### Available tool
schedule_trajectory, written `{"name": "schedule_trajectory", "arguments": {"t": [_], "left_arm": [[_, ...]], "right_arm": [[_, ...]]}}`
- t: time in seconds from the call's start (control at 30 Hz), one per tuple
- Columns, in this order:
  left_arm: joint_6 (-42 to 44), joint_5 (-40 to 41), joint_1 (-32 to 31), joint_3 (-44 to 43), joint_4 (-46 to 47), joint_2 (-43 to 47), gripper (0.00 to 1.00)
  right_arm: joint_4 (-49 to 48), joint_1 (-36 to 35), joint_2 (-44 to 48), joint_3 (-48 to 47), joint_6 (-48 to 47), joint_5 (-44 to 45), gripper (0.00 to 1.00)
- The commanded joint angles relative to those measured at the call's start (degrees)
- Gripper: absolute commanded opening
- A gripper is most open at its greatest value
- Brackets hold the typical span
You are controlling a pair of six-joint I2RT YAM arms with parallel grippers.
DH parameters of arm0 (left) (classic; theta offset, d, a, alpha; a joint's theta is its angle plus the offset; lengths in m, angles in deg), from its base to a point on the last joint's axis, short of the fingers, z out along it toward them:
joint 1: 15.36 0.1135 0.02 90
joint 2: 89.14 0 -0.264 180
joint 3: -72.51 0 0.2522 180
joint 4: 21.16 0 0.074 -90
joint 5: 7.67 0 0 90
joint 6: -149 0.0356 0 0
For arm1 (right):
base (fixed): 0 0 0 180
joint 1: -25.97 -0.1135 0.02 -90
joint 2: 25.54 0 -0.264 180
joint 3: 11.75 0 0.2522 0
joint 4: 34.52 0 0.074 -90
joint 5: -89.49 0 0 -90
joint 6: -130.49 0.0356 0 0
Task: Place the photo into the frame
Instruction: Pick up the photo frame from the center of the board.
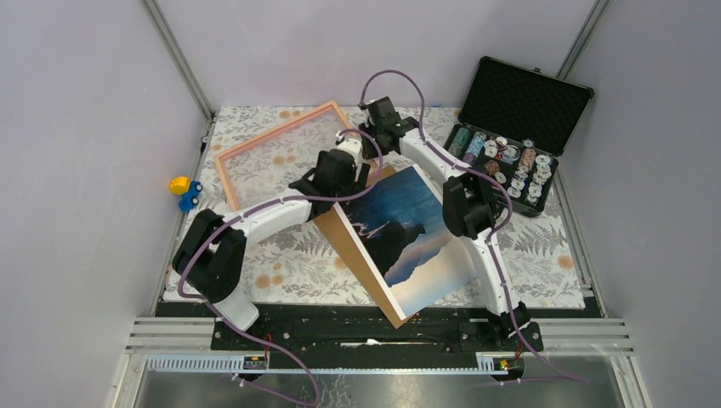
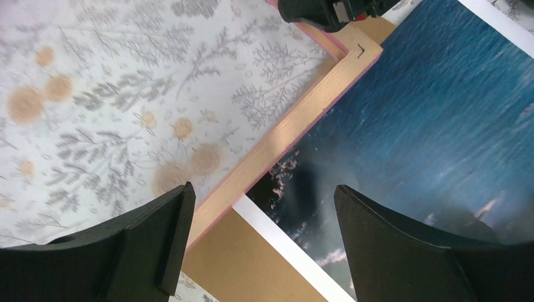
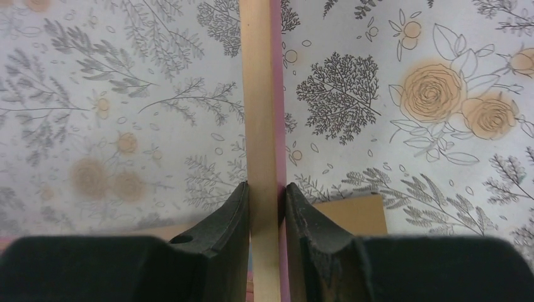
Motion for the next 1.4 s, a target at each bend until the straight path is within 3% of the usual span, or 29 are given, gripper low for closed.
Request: {"name": "schedule_trajectory", "arguments": {"t": [0.0, 0.23, 0.4, 0.5, 0.63, 0.77, 1.1, 1.37], "left_arm": [[12.16, 11.62, -3.13, 4.70, 14.03, 1.69, 0.90], [27.64, 26.59, -11.19, 13.34, 32.46, -0.57, 0.98], [40.64, 37.62, -13.58, 11.50, 40.82, -6.39, 0.97], [49.80, 38.66, -14.41, 10.92, 45.57, -10.27, 0.96], [53.48, 38.12, -14.73, 10.52, 45.02, -12.76, 0.96], [61.84, 41.63, -14.59, 10.37, 54.07, -16.48, 0.93], [80.32, 45.56, -16.13, 9.87, 76.20, -23.44, 0.49], [76.65, 48.32, -17.92, 12.77, 83.04, -24.14, 0.28]], "right_arm": [[3.19, 0.53, 6.20, -4.21, 4.02, -2.38, 0.00], [3.48, 0.52, 8.43, -2.71, 6.79, -3.62, 0.00], [3.48, 0.55, 9.10, -2.31, 7.43, -5.35, 0.00], [3.49, 0.56, 9.70, -1.94, 7.68, -5.96, 0.00], [3.71, 0.62, 10.88, -1.30, 7.81, -5.75, 0.00], [3.53, 0.52, 11.97, -0.45, 8.04, -6.38, 0.00], [2.03, 0.56, 14.69, 4.09, 8.83, -6.56, 0.00], [2.24, 0.58, 16.48, 5.60, 9.27, -7.09, 0.01]]}}
